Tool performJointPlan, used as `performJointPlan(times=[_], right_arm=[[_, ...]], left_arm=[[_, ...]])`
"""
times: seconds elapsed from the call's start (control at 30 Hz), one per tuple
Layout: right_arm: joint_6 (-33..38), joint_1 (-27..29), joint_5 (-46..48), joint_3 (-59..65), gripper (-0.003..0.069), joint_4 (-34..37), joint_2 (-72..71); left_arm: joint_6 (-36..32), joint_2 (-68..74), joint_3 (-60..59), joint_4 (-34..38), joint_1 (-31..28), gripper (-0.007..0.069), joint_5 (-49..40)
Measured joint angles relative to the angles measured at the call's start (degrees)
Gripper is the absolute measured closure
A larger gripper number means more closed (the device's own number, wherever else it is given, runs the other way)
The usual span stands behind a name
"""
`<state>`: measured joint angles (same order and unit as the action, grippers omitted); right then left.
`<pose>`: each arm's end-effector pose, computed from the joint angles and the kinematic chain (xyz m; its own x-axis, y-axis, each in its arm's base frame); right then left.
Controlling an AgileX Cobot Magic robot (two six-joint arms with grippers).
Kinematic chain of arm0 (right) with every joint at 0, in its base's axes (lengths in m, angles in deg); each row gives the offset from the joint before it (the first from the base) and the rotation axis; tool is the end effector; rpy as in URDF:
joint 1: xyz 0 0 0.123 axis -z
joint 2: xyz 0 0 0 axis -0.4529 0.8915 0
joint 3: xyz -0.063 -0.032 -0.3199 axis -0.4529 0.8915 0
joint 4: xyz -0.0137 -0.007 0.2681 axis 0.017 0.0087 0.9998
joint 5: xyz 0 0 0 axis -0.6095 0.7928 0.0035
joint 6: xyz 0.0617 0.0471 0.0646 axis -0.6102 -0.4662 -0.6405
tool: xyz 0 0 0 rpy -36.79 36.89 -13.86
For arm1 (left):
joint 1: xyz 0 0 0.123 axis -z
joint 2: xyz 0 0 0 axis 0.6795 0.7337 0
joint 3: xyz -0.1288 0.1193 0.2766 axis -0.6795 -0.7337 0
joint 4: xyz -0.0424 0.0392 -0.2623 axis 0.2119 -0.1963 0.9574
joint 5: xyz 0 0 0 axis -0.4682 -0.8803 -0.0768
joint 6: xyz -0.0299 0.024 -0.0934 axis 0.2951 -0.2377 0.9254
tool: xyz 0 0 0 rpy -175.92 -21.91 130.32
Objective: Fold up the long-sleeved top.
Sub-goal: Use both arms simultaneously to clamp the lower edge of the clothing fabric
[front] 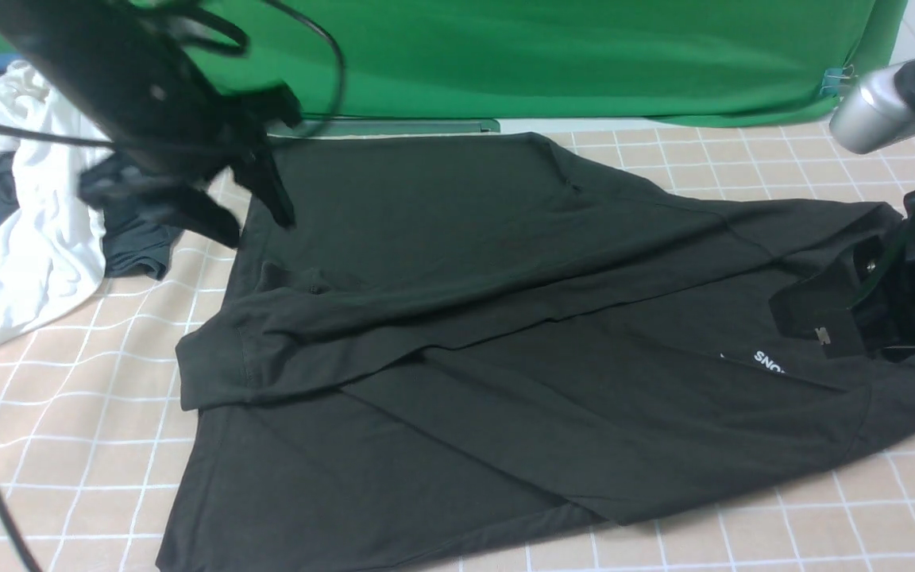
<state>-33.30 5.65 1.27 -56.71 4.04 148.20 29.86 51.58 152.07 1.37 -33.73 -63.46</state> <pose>0.1986 0.0984 0.3624 -0.7647 -0.2258 -0.6035 -0.4164 0.8879 0.1955 0.3925 -0.0904 0.3297 -0.9774 -0.0843 -0.1941 -0.0187 0.9480 -0.3178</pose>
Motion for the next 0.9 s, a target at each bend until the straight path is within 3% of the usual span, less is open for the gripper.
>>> performJointPlan(times=[0.1, 0.27, 0.43, 0.5, 0.53, 0.67, 0.9], right_arm=[[0.0, 0.0, 0.6, 0.0, 0.0454, 0.0, 0.6], [-0.2, 0.0, 1.6, 0.0, 0.0453, -0.1, 1.2], [-0.7, 0.0, 3.6, 0.0, 0.0451, -0.1, 1.2], [-1.9, 0.0, 4.5, 0.0, 0.0449, -0.1, 1.2], [-1.9, 0.0, 4.5, 0.0, 0.0449, -0.1, 1.2], [-3.1, 0.0, 4.6, 0.0, 0.0446, -0.1, 1.2], [-3.4, 0.0, 4.6, 0.0, 0.0442, -0.1, 1.2]], left_arm=[[-5.5, 3.8, 0.3, 0.2, 2.3, 0.0572, 1.1], [-8.1, 9.5, 3.8, 0.0, 4.8, 0.0589, 2.2], [-9.6, 16.1, 11.3, -1.1, 5.8, 0.0469, 3.2], [-10.2, 20.7, 17.1, -1.5, 5.8, 0.0357, 3.1], [-10.2, 21.0, 17.5, -1.5, 5.8, 0.0349, 3.1], [-12.7, 27.7, 26.1, -1.5, 5.8, 0.0204, 1.8], [-17.2, 33.6, 31.5, 2.9, 5.8, 0.0143, -0.1]])
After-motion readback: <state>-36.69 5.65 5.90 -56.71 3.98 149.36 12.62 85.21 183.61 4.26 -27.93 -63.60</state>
